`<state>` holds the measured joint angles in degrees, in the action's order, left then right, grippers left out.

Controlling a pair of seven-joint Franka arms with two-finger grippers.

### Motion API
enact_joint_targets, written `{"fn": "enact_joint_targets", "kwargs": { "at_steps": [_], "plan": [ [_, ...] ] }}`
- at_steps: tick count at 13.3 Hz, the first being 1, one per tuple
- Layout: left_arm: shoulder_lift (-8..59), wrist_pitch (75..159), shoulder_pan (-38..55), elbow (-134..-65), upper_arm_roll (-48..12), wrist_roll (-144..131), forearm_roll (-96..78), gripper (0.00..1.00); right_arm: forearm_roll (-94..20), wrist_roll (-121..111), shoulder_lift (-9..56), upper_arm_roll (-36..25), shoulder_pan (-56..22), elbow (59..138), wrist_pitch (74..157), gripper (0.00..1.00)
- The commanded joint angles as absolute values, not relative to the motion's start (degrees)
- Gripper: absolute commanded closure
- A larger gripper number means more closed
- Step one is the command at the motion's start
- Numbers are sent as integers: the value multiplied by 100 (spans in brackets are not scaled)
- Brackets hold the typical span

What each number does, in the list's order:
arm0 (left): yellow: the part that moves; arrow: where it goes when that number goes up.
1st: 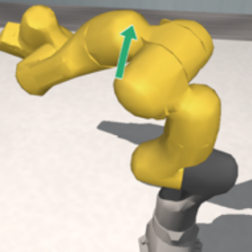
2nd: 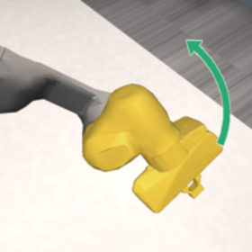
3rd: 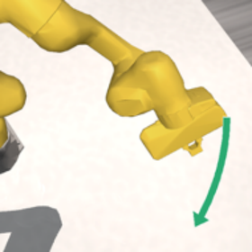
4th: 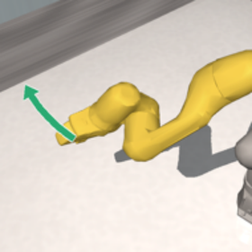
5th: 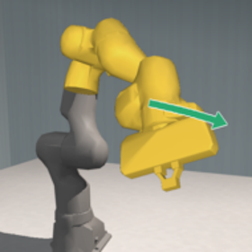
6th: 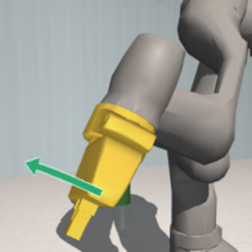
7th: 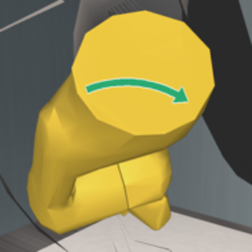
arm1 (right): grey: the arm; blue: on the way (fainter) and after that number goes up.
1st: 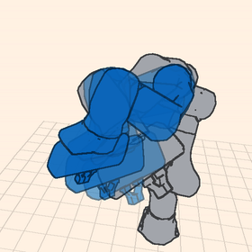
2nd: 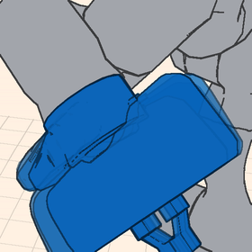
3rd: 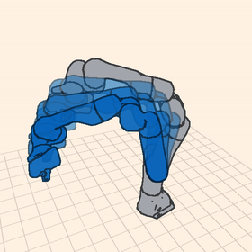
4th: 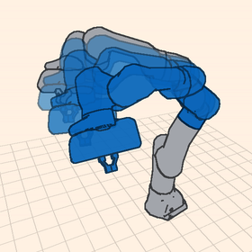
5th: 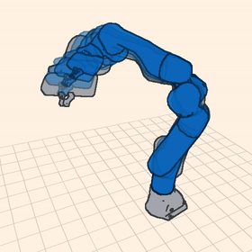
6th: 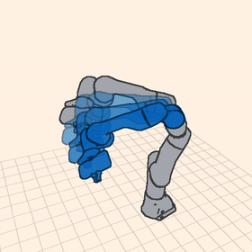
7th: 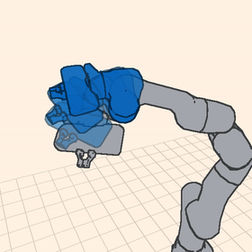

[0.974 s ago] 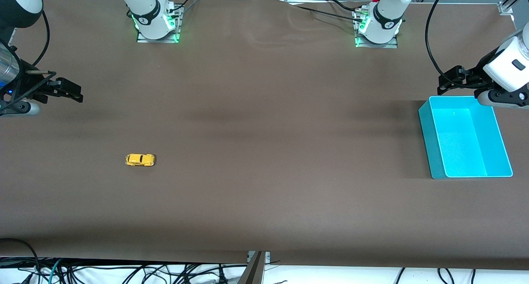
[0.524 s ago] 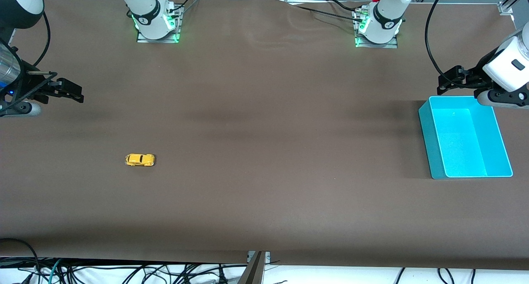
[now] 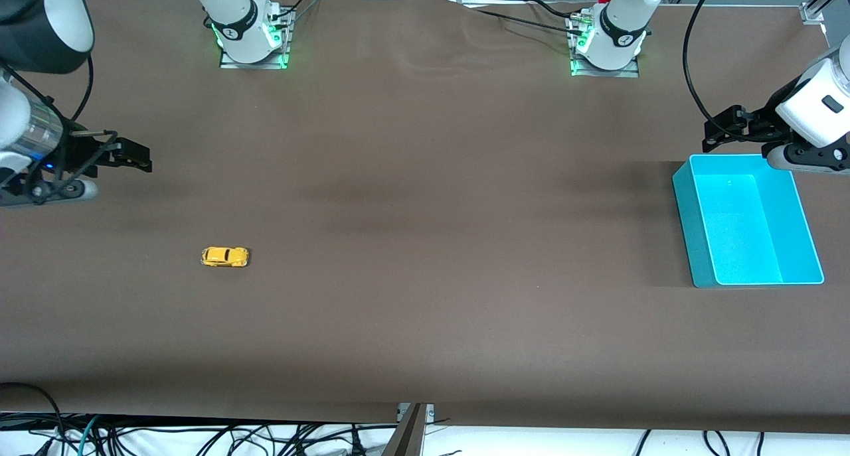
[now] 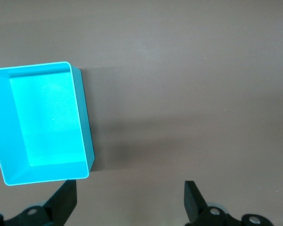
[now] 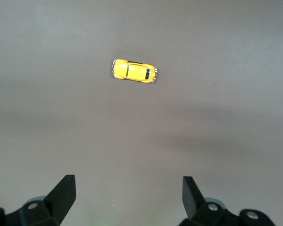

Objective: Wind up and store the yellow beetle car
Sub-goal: 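Move the right gripper down over the yellow beetle car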

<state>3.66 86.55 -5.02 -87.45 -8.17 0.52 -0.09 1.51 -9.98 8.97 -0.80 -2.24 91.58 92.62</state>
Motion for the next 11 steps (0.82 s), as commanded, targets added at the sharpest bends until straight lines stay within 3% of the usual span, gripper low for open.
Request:
{"fn": "enact_joint_targets", "kwargs": {
  "at_steps": [1,6,11],
  "plan": [
    [439,8517,-589,-8561,-879,202,-35,0,185,-2114,993,-79,-220,9097,9307,0],
    [439,8517,-598,-8561,-879,202,-35,0,176,-3732,1423,-70,-229,9140,9737,0],
    [439,8517,-598,-8561,-879,202,-35,0,141,-5603,2029,-70,-229,9456,10791,0]
  ]
}}
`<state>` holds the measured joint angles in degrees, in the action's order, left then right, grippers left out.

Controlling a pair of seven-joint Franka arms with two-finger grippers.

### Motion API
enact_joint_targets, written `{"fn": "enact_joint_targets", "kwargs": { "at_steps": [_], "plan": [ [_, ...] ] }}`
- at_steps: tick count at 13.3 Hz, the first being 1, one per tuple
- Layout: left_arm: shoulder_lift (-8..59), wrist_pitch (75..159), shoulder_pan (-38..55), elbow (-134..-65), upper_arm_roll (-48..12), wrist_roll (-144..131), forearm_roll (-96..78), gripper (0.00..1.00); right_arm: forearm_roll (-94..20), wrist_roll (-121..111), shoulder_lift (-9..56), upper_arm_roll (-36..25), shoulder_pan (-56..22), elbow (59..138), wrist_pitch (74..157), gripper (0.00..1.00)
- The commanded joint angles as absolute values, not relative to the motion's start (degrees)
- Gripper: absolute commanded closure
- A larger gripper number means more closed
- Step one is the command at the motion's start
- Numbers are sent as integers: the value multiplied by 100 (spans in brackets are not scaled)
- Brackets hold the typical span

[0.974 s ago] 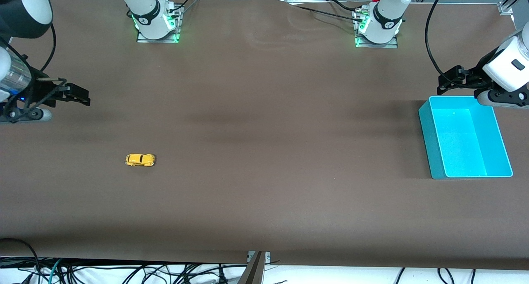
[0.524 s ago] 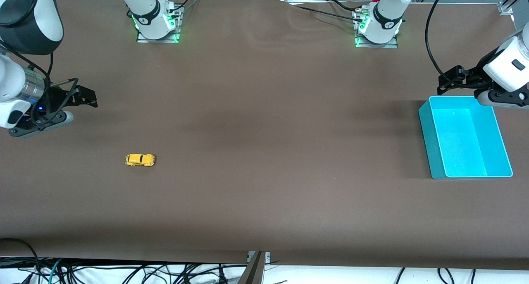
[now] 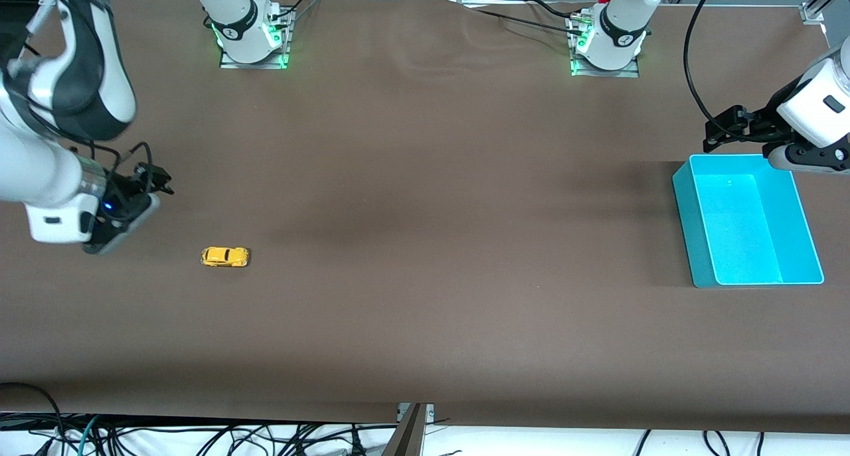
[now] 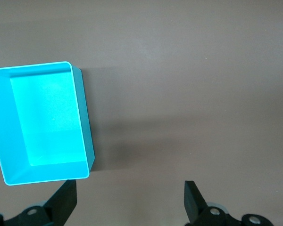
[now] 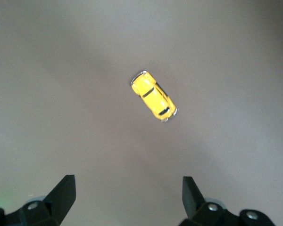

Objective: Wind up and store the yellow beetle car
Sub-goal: 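Move the right gripper down over the yellow beetle car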

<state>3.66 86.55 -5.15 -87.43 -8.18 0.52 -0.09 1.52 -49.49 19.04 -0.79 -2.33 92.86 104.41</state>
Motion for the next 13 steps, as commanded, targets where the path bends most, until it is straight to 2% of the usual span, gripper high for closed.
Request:
{"fn": "enact_joint_targets", "kwargs": {
  "at_steps": [1,7,13],
  "plan": [
    [439,8517,-598,-8561,-879,202,-35,0,141,-5982,2117,-70,-229,9596,11071,0],
    [439,8517,-598,-8561,-879,202,-35,0,141,-7038,2302,-62,-308,10844,13190,0],
    [439,8517,-598,-8561,-879,202,-35,0,70,-8111,2716,-26,-290,11039,14246,0]
  ]
}}
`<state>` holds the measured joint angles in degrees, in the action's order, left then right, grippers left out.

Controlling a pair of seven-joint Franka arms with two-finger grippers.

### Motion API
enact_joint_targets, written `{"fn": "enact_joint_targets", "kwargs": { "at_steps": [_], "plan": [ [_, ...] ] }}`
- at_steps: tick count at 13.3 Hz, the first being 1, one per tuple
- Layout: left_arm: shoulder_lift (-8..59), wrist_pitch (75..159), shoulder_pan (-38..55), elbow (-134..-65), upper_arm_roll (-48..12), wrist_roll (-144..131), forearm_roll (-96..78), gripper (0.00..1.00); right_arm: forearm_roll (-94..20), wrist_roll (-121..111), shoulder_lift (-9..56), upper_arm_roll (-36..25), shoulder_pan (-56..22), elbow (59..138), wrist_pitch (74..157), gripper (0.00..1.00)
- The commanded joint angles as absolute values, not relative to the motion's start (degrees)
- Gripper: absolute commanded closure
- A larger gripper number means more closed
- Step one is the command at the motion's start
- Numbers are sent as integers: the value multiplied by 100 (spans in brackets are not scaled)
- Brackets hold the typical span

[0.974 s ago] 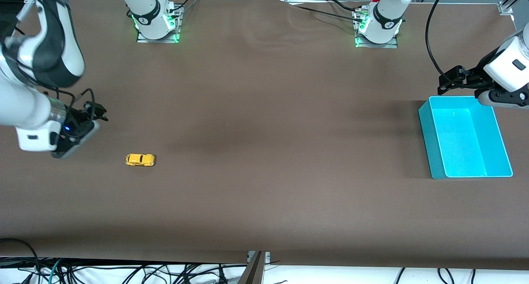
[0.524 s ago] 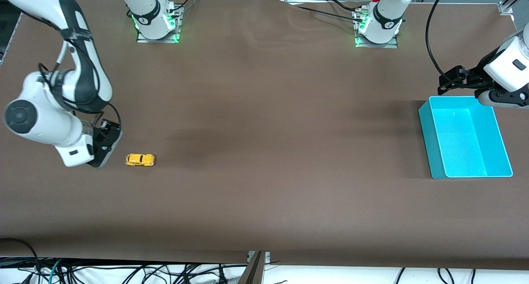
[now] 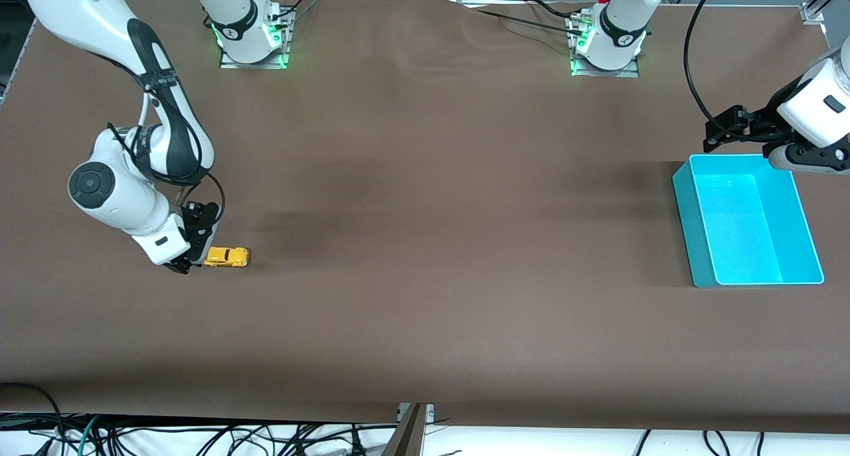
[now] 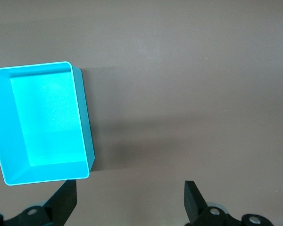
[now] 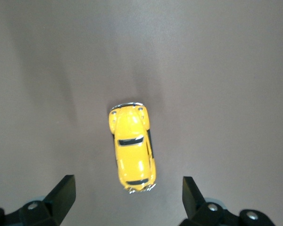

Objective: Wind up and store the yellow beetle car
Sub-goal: 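Move the right gripper down over the yellow beetle car, then close the right gripper on the yellow car's body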

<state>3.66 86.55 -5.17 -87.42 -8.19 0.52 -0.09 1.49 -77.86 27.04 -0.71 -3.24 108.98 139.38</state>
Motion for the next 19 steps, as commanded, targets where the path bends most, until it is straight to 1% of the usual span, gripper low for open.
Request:
{"fn": "enact_joint_targets", "kwargs": {
  "at_steps": [1,5,8,12,14,15,18,19],
  "plan": [
    [439,8517,-598,-8561,-879,202,-35,0,70,-8138,2785,-26,-290,11048,14343,0],
    [439,8517,-606,-8561,-879,202,-35,0,62,-8200,3058,-18,-264,11048,14712,0],
    [439,8517,-606,-8561,-879,202,-35,0,9,-8322,3102,44,-246,11048,14722,0],
    [439,8517,-606,-8561,-879,202,-35,0,-387,-8858,3181,44,-229,11048,14739,1],
    [439,8517,-606,-8561,-879,202,-35,0,-396,-8947,3190,44,-167,11048,14739,2],
    [439,8517,-606,-8561,-879,202,-35,0,-396,-8947,3190,35,-167,11048,14739,7],
    [439,8517,-606,-8561,-879,202,-35,0,-396,-8947,3190,35,-141,11048,14739,29],
    [439,8517,-606,-8561,-879,211,-35,0,-396,-8947,3190,44,-141,11048,14731,33]
  ]
}}
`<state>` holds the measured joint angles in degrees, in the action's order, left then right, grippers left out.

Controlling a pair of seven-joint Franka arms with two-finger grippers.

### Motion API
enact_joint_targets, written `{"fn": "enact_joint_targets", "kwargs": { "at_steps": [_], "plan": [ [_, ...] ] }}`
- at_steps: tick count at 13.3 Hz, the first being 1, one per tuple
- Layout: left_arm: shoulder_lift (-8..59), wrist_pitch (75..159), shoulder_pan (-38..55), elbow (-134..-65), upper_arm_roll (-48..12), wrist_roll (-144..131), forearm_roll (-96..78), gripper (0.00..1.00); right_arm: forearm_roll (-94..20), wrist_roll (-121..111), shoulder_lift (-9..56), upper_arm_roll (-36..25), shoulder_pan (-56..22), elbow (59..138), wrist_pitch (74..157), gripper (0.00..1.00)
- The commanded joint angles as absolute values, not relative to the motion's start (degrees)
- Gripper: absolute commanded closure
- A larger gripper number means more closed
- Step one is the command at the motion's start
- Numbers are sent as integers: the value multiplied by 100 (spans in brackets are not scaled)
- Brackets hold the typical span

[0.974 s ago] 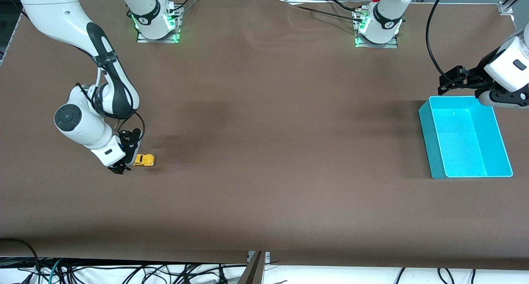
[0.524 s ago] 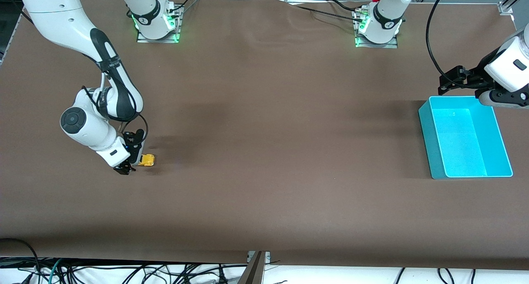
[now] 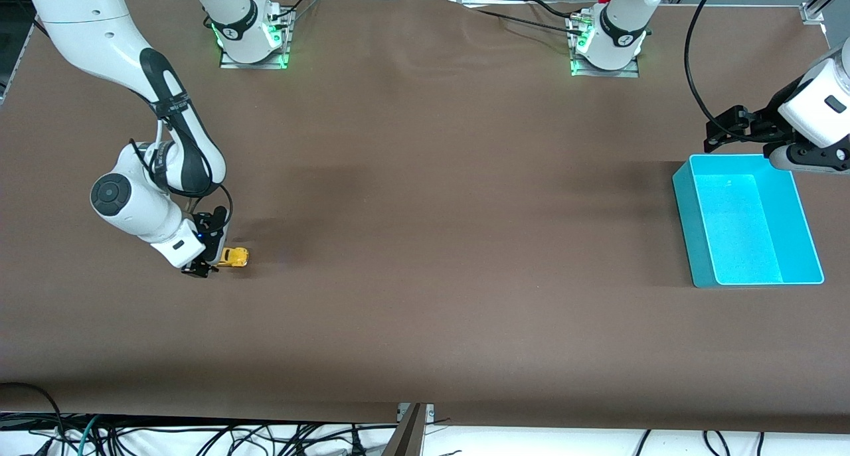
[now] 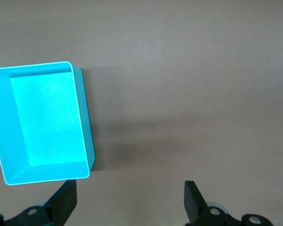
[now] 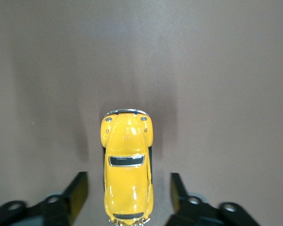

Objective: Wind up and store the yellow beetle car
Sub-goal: 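Close the right gripper on the yellow car's body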

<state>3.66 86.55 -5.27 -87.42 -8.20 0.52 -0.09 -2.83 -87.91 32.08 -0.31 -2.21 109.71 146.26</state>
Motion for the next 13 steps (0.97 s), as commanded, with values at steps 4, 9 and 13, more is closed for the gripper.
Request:
{"fn": "enact_joint_targets", "kwargs": {
  "at_steps": [4,9,13],
  "plan": [
    [439,8517,-606,-8561,-879,202,-35,0,-396,-8947,3190,44,-149,11039,14722,54],
    [439,8517,-615,-8561,-879,211,-35,0,-396,-8947,3225,44,-149,11039,14713,69],
    [439,8517,-624,-8561,-879,211,-35,0,-396,-8947,3226,35,-132,11048,14713,69]
  ]
}}
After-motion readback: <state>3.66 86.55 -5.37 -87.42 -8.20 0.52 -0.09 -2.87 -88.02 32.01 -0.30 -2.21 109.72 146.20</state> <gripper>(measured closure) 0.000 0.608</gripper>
